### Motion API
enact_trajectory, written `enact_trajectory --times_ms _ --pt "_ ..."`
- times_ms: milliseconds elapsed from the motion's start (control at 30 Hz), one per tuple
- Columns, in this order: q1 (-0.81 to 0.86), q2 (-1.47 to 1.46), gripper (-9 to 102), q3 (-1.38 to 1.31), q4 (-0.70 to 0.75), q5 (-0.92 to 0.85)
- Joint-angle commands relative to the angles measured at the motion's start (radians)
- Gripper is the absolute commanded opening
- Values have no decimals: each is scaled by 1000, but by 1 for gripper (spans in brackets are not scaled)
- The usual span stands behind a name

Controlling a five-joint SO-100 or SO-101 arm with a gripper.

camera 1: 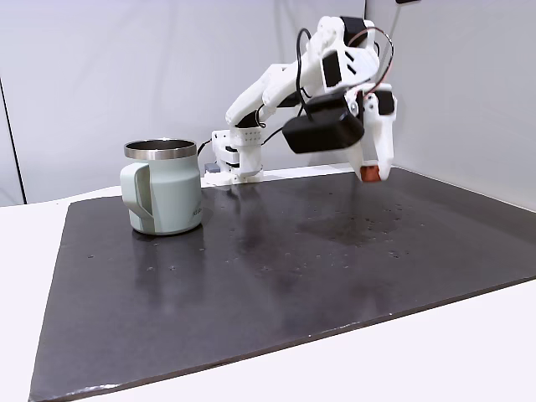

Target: Grasp a cube and put it in the cup.

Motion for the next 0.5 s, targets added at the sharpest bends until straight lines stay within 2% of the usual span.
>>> enact_trajectory --times_ms 0,267,467 --pt "32 181 6 15 8 25" --pt "104 397 6 121 8 64" --pt "221 508 5 163 8 110"
